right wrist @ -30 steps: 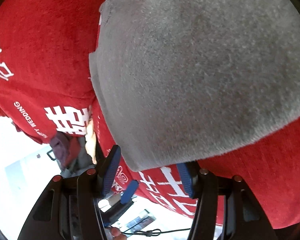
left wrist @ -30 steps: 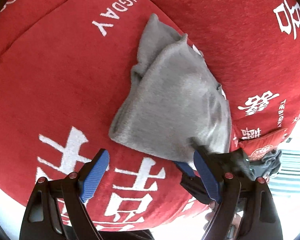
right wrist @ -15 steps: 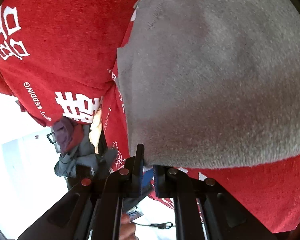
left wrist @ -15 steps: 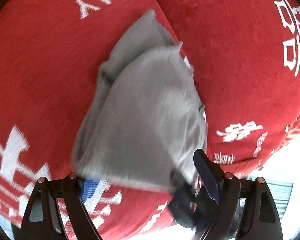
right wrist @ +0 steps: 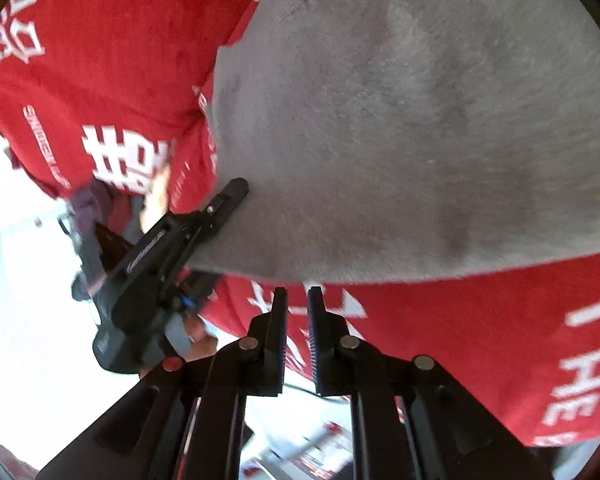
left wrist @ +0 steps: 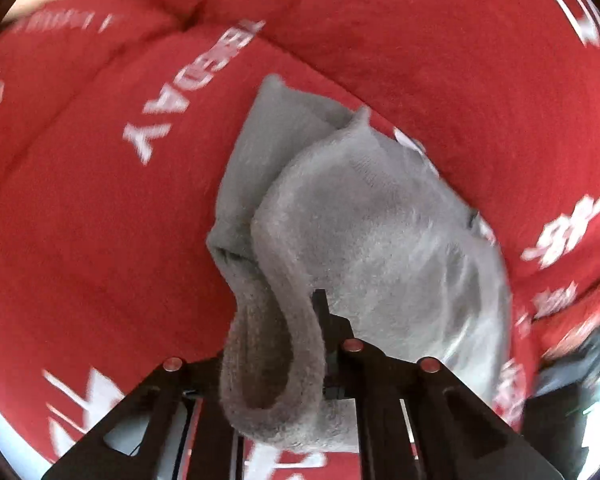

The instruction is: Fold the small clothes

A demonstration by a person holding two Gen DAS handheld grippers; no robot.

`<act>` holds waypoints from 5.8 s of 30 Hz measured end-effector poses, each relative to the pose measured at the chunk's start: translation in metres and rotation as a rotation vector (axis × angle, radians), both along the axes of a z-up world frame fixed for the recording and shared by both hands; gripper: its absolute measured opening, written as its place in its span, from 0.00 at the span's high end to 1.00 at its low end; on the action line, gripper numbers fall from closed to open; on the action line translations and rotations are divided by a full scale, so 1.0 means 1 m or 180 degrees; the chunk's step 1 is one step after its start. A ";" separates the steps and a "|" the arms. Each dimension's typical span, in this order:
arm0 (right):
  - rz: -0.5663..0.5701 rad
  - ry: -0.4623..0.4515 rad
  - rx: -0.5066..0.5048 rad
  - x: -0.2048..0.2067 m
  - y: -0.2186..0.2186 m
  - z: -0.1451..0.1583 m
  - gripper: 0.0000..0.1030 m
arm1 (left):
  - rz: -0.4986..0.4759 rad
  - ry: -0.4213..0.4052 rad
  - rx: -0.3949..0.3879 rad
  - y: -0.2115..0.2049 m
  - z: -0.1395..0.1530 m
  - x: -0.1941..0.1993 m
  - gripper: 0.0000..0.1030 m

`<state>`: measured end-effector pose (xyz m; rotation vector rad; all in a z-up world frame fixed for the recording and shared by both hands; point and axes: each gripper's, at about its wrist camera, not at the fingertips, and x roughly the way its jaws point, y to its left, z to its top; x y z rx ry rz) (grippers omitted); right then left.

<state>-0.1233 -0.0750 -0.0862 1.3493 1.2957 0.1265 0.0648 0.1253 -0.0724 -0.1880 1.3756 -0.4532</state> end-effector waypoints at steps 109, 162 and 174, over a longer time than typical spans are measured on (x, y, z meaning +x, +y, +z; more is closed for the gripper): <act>-0.0561 0.0055 -0.1021 -0.117 -0.239 0.028 0.49 | -0.2163 -0.0814 0.0477 -0.194 0.068 -0.096 0.12; -0.0209 0.0394 -0.1522 -0.109 -0.203 0.058 0.55 | -0.1918 -0.0015 0.0930 -0.184 0.038 -0.097 0.08; -0.0109 0.0394 -0.1427 -0.100 -0.242 0.041 0.44 | -0.1759 -0.0004 0.1214 -0.205 0.026 -0.084 0.02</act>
